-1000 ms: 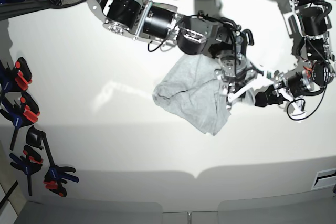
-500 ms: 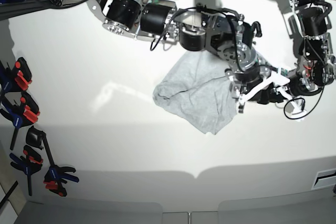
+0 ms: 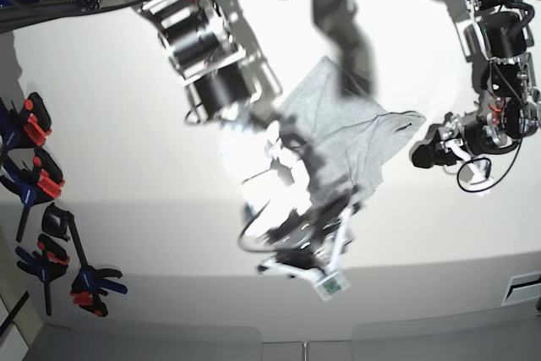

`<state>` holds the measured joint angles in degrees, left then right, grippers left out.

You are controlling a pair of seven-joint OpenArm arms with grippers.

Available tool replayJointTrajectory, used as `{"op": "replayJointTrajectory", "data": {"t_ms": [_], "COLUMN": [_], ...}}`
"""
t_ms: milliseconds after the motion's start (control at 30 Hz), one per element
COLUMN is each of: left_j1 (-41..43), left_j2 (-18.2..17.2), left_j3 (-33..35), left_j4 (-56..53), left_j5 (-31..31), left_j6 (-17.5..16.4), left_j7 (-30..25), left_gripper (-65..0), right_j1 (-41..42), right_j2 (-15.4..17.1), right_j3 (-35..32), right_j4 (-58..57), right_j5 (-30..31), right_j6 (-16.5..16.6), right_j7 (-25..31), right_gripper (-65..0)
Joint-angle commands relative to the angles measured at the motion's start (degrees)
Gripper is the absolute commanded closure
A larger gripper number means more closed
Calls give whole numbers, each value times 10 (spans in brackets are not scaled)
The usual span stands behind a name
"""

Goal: Fold the T-shirt properly

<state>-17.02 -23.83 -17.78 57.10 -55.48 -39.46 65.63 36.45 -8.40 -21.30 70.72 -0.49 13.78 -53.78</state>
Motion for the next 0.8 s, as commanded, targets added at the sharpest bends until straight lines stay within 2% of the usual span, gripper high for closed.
{"op": "replayJointTrajectory", "data": {"t_ms": [0,167,300,467,600,767], "left_j1": [-14,-14,-14,-14,-14,-14], "left_j2": [-11,-11,-11,-11,-11,-11], "left_j3": [-2,-2,-2,-2,-2,-2], "left_j4": [9,9,9,8,9,9], "left_j5": [-19,-36,-35,-35,-35,-35], "left_j6": [-5,-5,-5,-5,-5,-5], "left_j7": [-10,-12,-12,-14,-27,-27], "left_gripper": [-291,-291,-291,-291,-291,-291], "right_j1": [33,91,112,111,111,110], "right_j2": [-6,-6,-6,-6,-6,-6], "right_j3": [14,30,28,28,28,28], "right_j4": [-22,-192,-288,-306,-306,-306], "right_j5": [5,37,76,94,141,146], "right_j6": [14,43,65,87,120,128], "right_j7": [10,7,33,36,40,52], "right_gripper": [-256,-256,-256,-256,-256,-256]}}
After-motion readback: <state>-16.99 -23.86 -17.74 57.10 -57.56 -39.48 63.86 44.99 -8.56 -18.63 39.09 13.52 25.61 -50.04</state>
